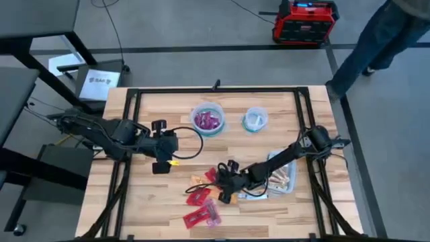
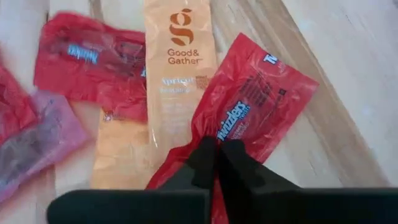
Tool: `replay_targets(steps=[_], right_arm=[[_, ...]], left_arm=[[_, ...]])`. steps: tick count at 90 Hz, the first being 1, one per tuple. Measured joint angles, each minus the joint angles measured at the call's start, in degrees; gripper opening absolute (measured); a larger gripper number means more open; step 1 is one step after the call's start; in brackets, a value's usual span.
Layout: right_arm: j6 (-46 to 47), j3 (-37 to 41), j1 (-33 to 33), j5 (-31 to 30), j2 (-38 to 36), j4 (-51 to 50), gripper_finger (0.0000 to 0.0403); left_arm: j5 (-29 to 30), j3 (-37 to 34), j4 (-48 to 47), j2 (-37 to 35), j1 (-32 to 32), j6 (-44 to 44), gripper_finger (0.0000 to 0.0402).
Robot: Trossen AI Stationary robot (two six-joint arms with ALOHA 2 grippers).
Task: Sort candy
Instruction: Put the red candy into the big circular transparent bin
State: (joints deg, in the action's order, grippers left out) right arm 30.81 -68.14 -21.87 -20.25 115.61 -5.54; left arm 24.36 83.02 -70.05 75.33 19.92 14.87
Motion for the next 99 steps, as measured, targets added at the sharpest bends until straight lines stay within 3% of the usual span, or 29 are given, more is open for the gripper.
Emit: replay_targets(steps=[18,47,99], right_arm=[[-5.7,-6.0,0.0,-5.2,-7.4,-12.0,0.0001],[-11.1,-6.8,4.8,-13.8,-19.3,-22.0,0.0001],[-16.1,-5.6,15.7,-15.8,-25.2,-31.3,0.0000]], left_arm=[[0.0,0.0,0.0,0.0,0.0,0.0,0.0143],[0.0,0.0,0.0,0.0,0.0,-0.2,0.0143],[0.0,0.0,-1.7,0.0,0.0,0.1,0.0143]])
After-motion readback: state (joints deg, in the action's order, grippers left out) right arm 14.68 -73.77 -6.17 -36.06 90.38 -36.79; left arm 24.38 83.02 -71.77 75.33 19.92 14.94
